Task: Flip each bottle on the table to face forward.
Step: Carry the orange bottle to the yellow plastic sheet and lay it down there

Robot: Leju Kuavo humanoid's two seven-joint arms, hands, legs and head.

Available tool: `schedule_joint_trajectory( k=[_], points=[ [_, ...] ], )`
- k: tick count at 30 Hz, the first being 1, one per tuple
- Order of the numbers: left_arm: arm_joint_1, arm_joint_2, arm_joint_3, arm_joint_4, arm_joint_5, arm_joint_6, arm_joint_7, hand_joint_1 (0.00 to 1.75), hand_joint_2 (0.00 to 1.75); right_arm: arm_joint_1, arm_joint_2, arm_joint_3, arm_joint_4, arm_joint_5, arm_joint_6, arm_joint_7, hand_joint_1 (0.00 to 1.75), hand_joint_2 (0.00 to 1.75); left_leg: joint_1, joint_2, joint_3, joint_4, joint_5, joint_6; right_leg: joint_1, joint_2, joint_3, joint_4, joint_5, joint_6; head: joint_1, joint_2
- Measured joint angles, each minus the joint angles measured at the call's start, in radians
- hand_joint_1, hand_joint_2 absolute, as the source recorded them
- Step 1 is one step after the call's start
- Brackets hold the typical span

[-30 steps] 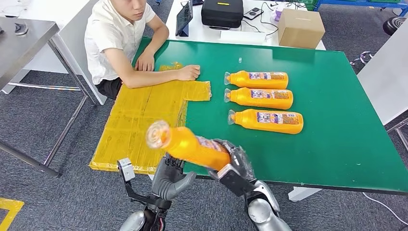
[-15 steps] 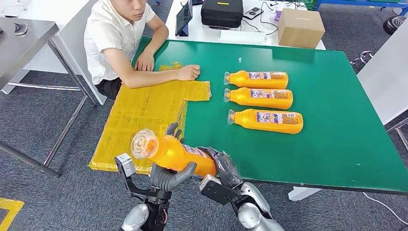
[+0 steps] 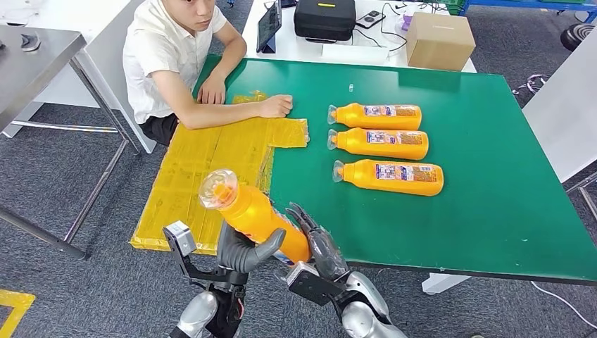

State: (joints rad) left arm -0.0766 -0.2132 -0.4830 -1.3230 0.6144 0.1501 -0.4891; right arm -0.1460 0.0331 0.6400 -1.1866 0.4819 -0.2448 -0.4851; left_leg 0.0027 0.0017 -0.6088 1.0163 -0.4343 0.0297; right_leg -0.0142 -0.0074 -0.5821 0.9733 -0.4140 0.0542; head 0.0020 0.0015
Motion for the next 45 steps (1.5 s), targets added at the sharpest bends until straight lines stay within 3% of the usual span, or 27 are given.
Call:
schedule_joint_trajectory(
  k=[5,8,11,15,18,20,22,26,30,34,40,42,44,45],
  points=[
    [-0.002,0.0,0.008,-0.004,-0.033,0.04,-0.008,1.75,1.75,0.01,0.008,-0.002,0.002,-0.002,-0.057,-0.01,0.0,0.0,0.0,0.0,0.0,0.0,0.0,0.0,0.0,0.0,0.0,0.0,0.0,0.0,0.0,0.0],
    [-0.002,0.0,0.03,-0.022,-0.059,0.093,-0.011,1.75,1.75,0.029,0.028,-0.029,0.001,0.052,-0.246,-0.025,0.0,0.0,0.0,0.0,0.0,0.0,0.0,0.0,0.0,0.0,0.0,0.0,0.0,0.0,0.0,0.0],
    [0.003,0.0,0.07,-0.054,-0.073,0.137,0.001,1.75,1.75,0.052,0.062,-0.124,-0.016,0.167,-0.42,-0.068,0.0,0.0,0.0,0.0,0.0,0.0,0.0,0.0,0.0,0.0,0.0,0.0,0.0,0.0,0.0,0.0],
    [0.004,0.001,0.103,-0.078,-0.154,0.214,-0.006,1.75,1.75,0.09,0.115,-0.275,-0.062,0.254,-0.447,-0.151,0.0,0.0,0.0,0.0,0.0,0.0,0.0,0.0,0.0,0.0,0.0,0.0,0.0,0.0,0.0,0.0],
    [-0.015,0.011,0.118,-0.062,-0.368,0.384,-0.018,1.75,1.75,0.132,0.188,-0.469,-0.202,0.297,-0.449,-0.203,0.0,0.0,0.0,-0.002,-0.001,0.0,0.0,0.0,0.0,-0.002,-0.001,0.0,0.0,0.0,0.0,0.0],
    [-0.043,0.021,0.14,-0.019,-0.627,0.49,-0.001,1.75,1.75,0.144,0.215,-0.592,-0.305,0.267,-0.451,-0.206,0.0,0.0,0.0,-0.005,-0.001,0.0,0.001,0.001,0.0,-0.005,0.0,0.0,0.0,0.0,0.0,0.0],
    [-0.078,0.032,0.178,0.046,-0.911,0.533,0.055,1.75,1.75,0.153,0.226,-0.685,-0.38,0.222,-0.455,-0.204,0.0,0.0,0.0,-0.005,-0.001,0.0,0.001,0.001,-0.001,-0.005,0.001,0.0,0.0,0.0,0.001,0.0],
    [-0.169,0.074,0.223,0.214,-1.261,0.493,0.254,1.75,1.75,0.168,0.236,-0.752,-0.419,0.118,-0.457,-0.207,0.0,0.0,-0.001,0.0,0.0,0.0,0.001,0.0,-0.001,-0.001,0.0,0.0,0.001,0.0,0.0,0.0],
    [-0.277,0.122,0.225,0.388,-1.448,0.337,0.38,1.75,1.75,0.17,0.236,-0.74,-0.399,0.036,-0.457,-0.209,0.0,0.0,0.0,-0.001,0.0,0.0,0.003,-0.002,0.0,-0.001,0.0,0.001,0.001,0.0,0.0,0.0],
    [-0.371,0.146,0.221,0.512,-1.475,0.213,0.423,1.75,1.75,0.17,0.235,-0.714,-0.37,0.002,-0.456,-0.211,0.0,1.75,0.0,-0.001,0.0,0.0,0.003,-0.002,0.0,-0.001,0.0,0.002,0.001,0.0,0.0,0.0],
    [-0.468,0.154,0.224,0.644,-1.439,0.108,0.421,1.73,1.75,0.169,0.217,-0.679,-0.334,-0.051,-0.456,-0.212,0.0,1.75,0.0,-0.002,0.002,0.0,0.003,-0.003,0.0,-0.001,0.002,0.002,0.001,0.0,0.0,0.0],
    [-0.488,0.154,0.227,0.673,-1.423,0.094,0.413,1.17,1.75,0.169,0.211,-0.669,-0.325,-0.056,-0.456,-0.212,0.0,1.75,0.0,-0.002,0.004,0.0,0.003,-0.003,0.0,-0.001,0.003,0.002,0.001,0.0,0.0,0.0],
    [-0.5,0.154,0.23,0.693,-1.416,0.089,0.406,0.34,1.75,0.169,0.207,-0.662,-0.317,-0.059,-0.456,-0.212,0.0,1.75,0.0,-0.002,0.005,0.0,0.003,-0.003,0.0,-0.001,0.004,0.002,0.001,0.0,0.0,0.0],
    [-0.504,0.154,0.231,0.701,-1.411,0.084,0.399,0.18,1.75,0.169,0.205,-0.658,-0.313,-0.062,-0.456,-0.212,0.0,1.75,0.0,-0.002,0.005,0.0,0.003,-0.003,0.0,-0.001,0.005,0.002,0.001,-0.001,0.0,0.0]
  ],
)
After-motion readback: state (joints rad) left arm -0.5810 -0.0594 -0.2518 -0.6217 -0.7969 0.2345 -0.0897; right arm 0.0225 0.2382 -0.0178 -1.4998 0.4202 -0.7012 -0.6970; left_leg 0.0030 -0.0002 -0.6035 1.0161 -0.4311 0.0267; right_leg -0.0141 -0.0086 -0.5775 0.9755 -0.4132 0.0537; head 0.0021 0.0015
